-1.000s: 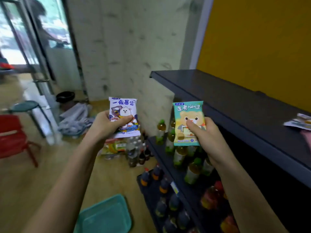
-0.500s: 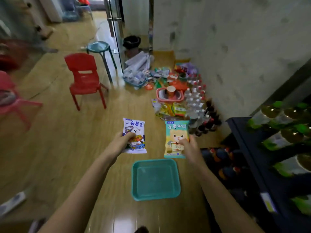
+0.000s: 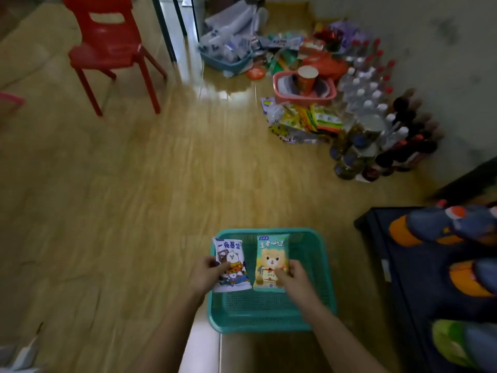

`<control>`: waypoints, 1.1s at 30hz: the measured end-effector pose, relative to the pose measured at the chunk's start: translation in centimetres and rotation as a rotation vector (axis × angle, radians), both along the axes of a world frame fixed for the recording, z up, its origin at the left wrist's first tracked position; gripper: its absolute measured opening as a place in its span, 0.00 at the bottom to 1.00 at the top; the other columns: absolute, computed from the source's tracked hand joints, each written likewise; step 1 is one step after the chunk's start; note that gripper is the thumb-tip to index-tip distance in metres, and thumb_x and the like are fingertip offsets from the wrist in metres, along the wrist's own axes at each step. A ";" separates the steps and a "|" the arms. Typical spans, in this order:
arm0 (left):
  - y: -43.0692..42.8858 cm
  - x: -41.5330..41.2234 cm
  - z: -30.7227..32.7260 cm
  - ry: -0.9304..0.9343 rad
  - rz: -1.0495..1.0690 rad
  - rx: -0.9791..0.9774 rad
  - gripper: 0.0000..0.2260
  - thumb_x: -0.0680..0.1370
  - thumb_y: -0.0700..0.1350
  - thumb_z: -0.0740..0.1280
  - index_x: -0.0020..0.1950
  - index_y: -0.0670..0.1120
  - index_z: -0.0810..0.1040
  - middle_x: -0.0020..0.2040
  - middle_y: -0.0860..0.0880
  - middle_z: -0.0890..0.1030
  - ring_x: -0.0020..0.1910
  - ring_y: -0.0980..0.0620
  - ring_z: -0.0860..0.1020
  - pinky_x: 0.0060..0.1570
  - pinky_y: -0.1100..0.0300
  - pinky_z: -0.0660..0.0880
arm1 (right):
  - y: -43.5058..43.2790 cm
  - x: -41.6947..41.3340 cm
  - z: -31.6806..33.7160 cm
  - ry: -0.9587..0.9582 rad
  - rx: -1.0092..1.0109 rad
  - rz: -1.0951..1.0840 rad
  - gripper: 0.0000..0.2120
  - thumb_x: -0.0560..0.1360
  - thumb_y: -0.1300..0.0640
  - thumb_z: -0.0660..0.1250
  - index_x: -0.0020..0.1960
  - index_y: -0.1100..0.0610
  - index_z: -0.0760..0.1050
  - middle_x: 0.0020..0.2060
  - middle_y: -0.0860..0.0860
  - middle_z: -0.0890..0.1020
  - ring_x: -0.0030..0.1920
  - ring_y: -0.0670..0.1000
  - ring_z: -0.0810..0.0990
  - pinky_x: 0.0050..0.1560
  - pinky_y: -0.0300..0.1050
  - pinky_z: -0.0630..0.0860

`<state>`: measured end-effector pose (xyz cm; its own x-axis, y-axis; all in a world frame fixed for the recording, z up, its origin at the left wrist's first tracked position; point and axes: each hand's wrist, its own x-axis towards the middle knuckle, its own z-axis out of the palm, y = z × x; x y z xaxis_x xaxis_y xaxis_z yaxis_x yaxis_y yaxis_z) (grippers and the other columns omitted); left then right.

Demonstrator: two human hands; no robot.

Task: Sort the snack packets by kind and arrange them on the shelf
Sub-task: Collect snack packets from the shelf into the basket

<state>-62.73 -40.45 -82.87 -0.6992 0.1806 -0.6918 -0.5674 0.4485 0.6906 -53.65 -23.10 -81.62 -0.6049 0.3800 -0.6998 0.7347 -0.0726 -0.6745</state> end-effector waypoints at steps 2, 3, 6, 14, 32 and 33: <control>0.0 0.0 -6.3 -0.008 0.023 -0.033 0.08 0.74 0.38 0.70 0.37 0.41 0.73 0.35 0.43 0.76 0.34 0.48 0.74 0.38 0.57 0.69 | 0.1 -0.3 -6.6 -0.028 0.017 0.003 0.13 0.77 0.59 0.63 0.61 0.61 0.69 0.55 0.56 0.79 0.49 0.54 0.79 0.52 0.50 0.75; 0.1 -0.1 -9.3 -0.004 0.029 -0.051 0.10 0.73 0.38 0.70 0.35 0.42 0.72 0.33 0.44 0.75 0.32 0.49 0.73 0.37 0.57 0.69 | 0.3 -0.5 -9.8 -0.041 0.021 0.004 0.13 0.77 0.59 0.64 0.61 0.61 0.69 0.55 0.56 0.79 0.49 0.53 0.78 0.52 0.50 0.75; 0.9 -0.8 -17.2 0.029 -0.005 -0.096 0.11 0.73 0.39 0.71 0.35 0.42 0.71 0.32 0.44 0.74 0.32 0.49 0.73 0.39 0.56 0.69 | 0.8 -1.3 -18.3 -0.061 0.016 -0.005 0.13 0.76 0.60 0.65 0.59 0.62 0.70 0.57 0.58 0.79 0.50 0.55 0.79 0.52 0.50 0.76; 3.6 -2.5 -29.8 0.130 -0.136 -0.277 0.12 0.76 0.43 0.67 0.54 0.35 0.76 0.51 0.37 0.80 0.49 0.42 0.78 0.44 0.56 0.71 | 1.3 -2.8 -31.2 -0.051 0.044 -0.047 0.18 0.75 0.60 0.67 0.62 0.64 0.67 0.58 0.60 0.78 0.48 0.53 0.77 0.39 0.40 0.73; 5.4 -4.2 12.3 0.668 -0.420 -0.410 0.08 0.78 0.44 0.62 0.53 0.42 0.78 0.49 0.45 0.82 0.44 0.47 0.79 0.37 0.60 0.67 | 9.4 -0.9 11.3 0.093 0.481 0.242 0.15 0.78 0.56 0.61 0.64 0.56 0.74 0.60 0.52 0.79 0.59 0.52 0.77 0.60 0.47 0.74; 6.1 -4.6 17.5 0.730 -0.441 -0.408 0.08 0.78 0.44 0.62 0.52 0.41 0.78 0.48 0.45 0.82 0.43 0.47 0.79 0.37 0.59 0.67 | 10.4 -0.7 16.5 0.123 0.535 0.240 0.15 0.78 0.56 0.61 0.64 0.56 0.74 0.60 0.52 0.79 0.59 0.52 0.77 0.58 0.46 0.74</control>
